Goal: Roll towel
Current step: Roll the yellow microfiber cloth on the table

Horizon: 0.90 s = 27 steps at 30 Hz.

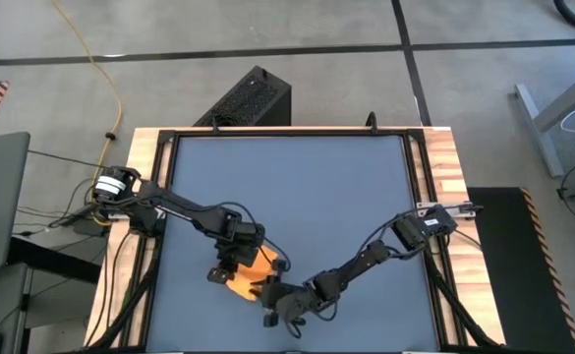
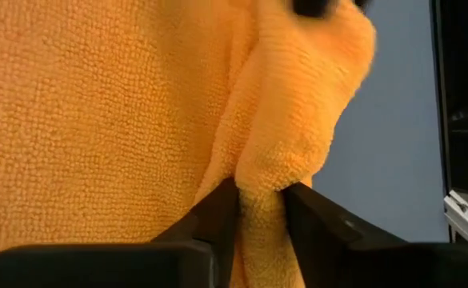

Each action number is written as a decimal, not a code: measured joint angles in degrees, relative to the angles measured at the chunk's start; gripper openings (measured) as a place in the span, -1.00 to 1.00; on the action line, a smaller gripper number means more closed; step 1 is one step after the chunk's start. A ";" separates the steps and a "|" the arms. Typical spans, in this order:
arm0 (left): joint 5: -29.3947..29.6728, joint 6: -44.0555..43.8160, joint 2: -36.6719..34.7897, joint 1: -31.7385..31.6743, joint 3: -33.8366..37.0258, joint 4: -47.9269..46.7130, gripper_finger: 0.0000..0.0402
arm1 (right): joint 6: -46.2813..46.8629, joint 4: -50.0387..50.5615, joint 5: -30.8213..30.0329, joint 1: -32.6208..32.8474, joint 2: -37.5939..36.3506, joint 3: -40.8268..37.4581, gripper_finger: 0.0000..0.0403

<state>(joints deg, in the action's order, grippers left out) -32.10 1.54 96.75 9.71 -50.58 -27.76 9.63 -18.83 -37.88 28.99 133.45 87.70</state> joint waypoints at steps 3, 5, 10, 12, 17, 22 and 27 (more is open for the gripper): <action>-0.01 2.09 0.00 -0.75 -0.93 -2.88 -0.43 | 5.17 3.05 -1.27 -0.15 -0.01 0.00 -0.58; 0.00 3.60 0.00 -1.36 -1.52 -5.21 -0.40 | 7.93 3.97 -0.82 -0.29 0.00 0.00 -0.72; 0.01 6.22 -0.79 -1.86 -1.91 -8.43 -0.39 | 15.29 5.19 1.76 -0.68 -0.02 0.00 -0.93; 0.00 7.97 -1.52 -1.86 -1.91 -9.61 -0.39 | 18.50 5.73 1.73 -0.74 -0.02 0.00 -0.90; 0.73 10.01 -6.53 -1.86 -1.70 -9.39 -0.39 | 25.05 8.44 1.79 -1.15 -0.07 0.00 -0.91; 6.49 10.23 -12.02 -1.84 -1.53 -11.35 -0.39 | 30.89 10.07 1.78 -1.33 -0.07 0.00 -0.93; 14.47 10.26 -16.44 -2.06 2.77 -12.47 -0.39 | 34.29 11.48 1.76 -1.36 -0.11 0.00 -0.93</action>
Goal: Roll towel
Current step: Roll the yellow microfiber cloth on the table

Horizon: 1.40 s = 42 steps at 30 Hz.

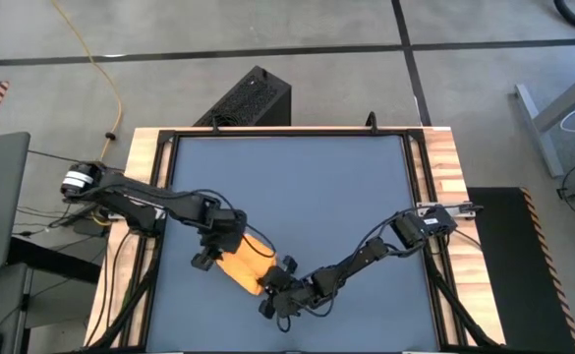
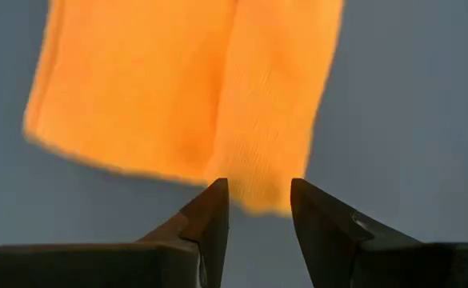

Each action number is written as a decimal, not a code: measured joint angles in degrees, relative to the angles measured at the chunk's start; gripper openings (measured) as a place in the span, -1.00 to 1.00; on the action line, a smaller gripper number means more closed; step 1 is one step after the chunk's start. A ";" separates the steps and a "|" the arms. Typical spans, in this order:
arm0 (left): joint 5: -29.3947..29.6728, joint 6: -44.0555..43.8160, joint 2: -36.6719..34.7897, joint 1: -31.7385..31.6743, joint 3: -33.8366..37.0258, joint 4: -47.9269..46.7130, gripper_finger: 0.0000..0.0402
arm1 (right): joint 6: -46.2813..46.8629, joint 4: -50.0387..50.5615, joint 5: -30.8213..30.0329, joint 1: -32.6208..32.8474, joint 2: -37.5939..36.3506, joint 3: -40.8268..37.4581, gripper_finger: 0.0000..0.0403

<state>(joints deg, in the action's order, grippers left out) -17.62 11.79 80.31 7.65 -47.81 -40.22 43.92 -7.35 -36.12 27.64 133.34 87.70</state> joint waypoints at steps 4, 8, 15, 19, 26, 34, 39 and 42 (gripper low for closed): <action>1.80 -0.30 -4.99 -0.60 4.79 3.30 -0.39 | 1.48 0.28 0.00 -0.04 0.00 0.00 -0.93; 1.94 0.60 -13.83 0.24 11.86 16.57 -0.39 | 2.93 0.49 0.00 -0.04 0.00 0.00 -0.93; 2.63 3.61 -21.51 4.21 27.35 41.21 -0.39 | 9.11 1.94 0.00 -0.13 -0.02 0.00 -0.92; 5.67 3.75 -20.78 4.29 29.80 44.52 -0.39 | 13.80 2.54 -0.04 -0.13 -0.04 0.04 -0.92; 7.62 7.07 -14.99 3.75 30.01 45.98 -0.39 | 18.91 2.49 -0.57 -0.17 -0.11 0.04 -0.92; 5.31 8.51 -8.28 -0.61 28.79 49.04 -0.39 | 16.23 4.68 1.46 -0.04 -1.94 -0.11 -0.88; 1.95 10.69 -5.82 -3.22 27.67 48.98 -0.45 | 11.42 6.16 3.32 -0.09 -3.59 -0.09 -0.73; 0.47 11.75 -4.17 -4.19 26.74 48.89 -0.55 | 9.82 6.40 3.61 -0.48 -3.67 -0.11 -0.65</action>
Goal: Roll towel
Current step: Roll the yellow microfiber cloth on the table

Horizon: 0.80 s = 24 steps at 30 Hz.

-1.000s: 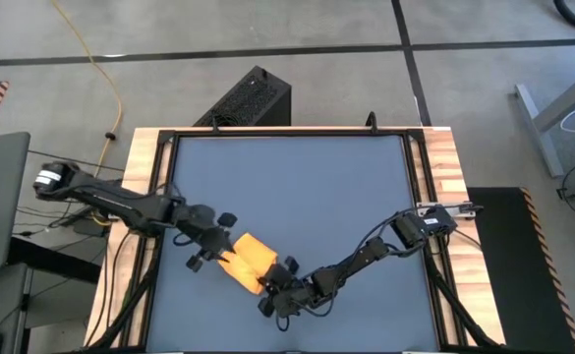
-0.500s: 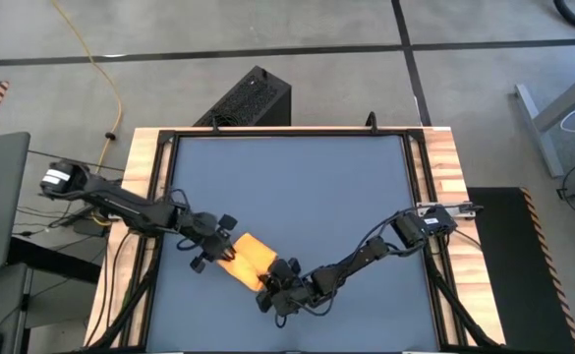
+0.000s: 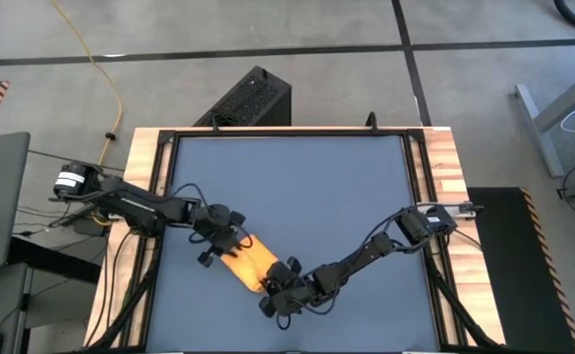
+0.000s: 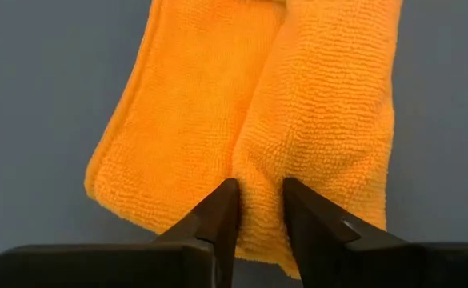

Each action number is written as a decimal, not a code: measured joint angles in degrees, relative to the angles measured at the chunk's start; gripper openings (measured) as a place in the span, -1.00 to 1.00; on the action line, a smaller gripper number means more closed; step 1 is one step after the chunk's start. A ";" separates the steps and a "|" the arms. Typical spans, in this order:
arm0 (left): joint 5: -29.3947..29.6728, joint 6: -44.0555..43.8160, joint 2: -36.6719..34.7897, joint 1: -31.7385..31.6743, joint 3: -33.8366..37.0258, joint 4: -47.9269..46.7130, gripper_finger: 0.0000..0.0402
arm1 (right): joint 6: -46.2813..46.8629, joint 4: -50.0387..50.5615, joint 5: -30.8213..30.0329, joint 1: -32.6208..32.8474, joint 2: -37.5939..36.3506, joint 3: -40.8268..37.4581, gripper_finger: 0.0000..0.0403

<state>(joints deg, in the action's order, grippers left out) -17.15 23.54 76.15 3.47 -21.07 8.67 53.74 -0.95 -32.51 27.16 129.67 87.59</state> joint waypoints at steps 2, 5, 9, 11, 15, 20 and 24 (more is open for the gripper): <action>-0.67 0.09 0.95 -0.38 -0.79 -0.20 -0.61 | -0.29 1.60 1.31 -0.13 -0.72 0.00 -0.62; -1.47 0.98 2.43 -0.50 -2.15 -0.32 -0.71 | -2.20 6.79 3.67 -0.40 -2.62 0.01 -0.62; -1.99 2.23 4.53 -0.50 -4.40 -1.22 -0.84 | -6.21 13.78 3.76 -0.18 -6.34 0.00 -0.63; -1.97 2.36 5.37 -0.51 -6.00 -2.71 -0.91 | -8.64 16.70 3.20 0.29 -8.60 0.00 -0.63; -1.97 3.40 5.70 -0.53 -9.10 -6.15 -0.98 | -12.64 13.78 -1.65 1.38 -10.27 0.07 -0.63; -1.91 4.26 5.67 -0.92 -12.21 -9.35 -0.98 | -18.37 2.73 -2.75 0.96 -7.14 0.16 -0.63; -2.09 4.30 5.65 -1.39 -12.78 -9.88 -0.97 | -21.14 -2.48 -2.75 0.06 -3.24 0.00 -0.63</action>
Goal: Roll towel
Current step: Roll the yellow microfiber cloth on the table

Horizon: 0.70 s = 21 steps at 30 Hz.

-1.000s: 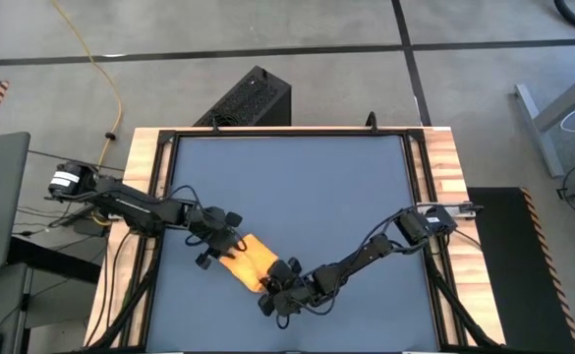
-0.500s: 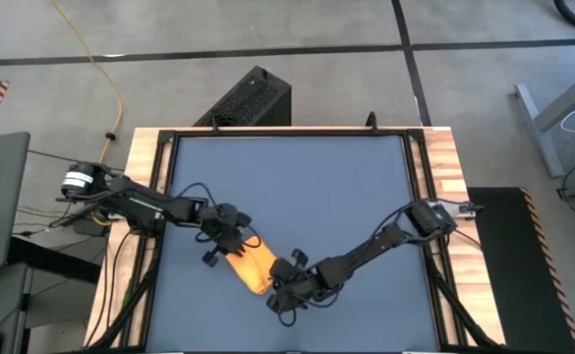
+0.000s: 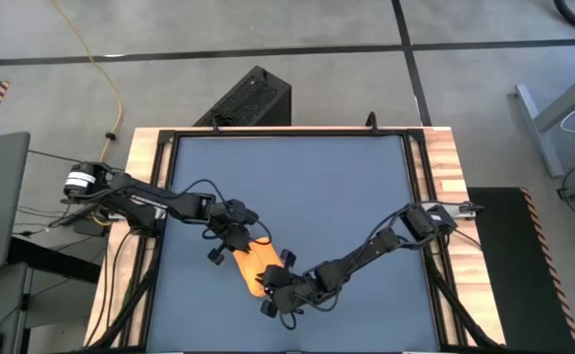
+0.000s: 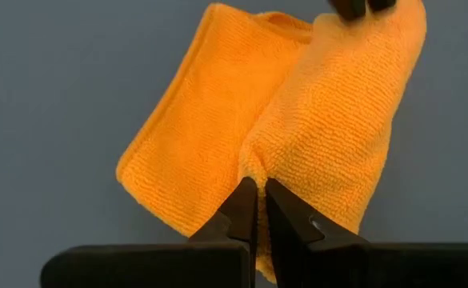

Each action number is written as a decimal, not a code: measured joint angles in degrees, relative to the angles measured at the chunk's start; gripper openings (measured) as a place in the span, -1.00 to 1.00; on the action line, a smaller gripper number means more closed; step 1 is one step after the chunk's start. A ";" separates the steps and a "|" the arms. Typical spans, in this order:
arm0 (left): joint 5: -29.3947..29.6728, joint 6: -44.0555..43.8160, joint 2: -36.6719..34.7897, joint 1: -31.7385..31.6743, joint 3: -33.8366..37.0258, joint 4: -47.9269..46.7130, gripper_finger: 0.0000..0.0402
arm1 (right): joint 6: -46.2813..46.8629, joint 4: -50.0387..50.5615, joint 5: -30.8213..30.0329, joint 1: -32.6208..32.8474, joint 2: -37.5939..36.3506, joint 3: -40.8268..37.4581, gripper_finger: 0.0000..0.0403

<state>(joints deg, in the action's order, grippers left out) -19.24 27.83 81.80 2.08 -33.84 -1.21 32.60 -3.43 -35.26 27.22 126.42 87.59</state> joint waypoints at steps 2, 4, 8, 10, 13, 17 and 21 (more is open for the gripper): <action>-0.03 -0.03 0.00 -0.20 -0.04 0.09 -0.97 | 0.04 -1.08 0.39 -0.50 0.51 0.00 -0.63; -0.04 -0.04 0.00 -0.35 -0.04 0.03 -0.97 | 0.17 -1.11 0.69 -0.88 0.49 0.02 -0.63; -0.05 -0.04 0.00 -0.58 -0.04 -0.53 -0.97 | 0.16 0.46 -1.01 -0.67 0.47 0.04 -0.63; -0.07 0.39 0.00 -0.58 -0.04 -1.19 -0.96 | 0.87 0.67 -0.97 -0.70 0.36 0.04 -0.64; -0.07 1.46 0.00 -0.56 -0.04 -1.67 -0.91 | 2.76 1.56 -0.86 -0.53 0.31 0.07 -0.67; -0.06 0.98 0.00 -0.56 -0.04 -2.84 -0.75 | 2.54 1.36 -2.56 0.42 0.37 0.07 -0.69; 0.11 -0.29 0.00 -0.56 -0.04 -2.91 -0.57 | -1.82 0.56 -2.18 2.10 0.27 0.07 -0.69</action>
<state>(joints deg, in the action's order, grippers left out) -19.13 27.54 81.80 1.52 -33.89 -4.12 30.77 -2.87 -37.44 29.32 126.69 87.66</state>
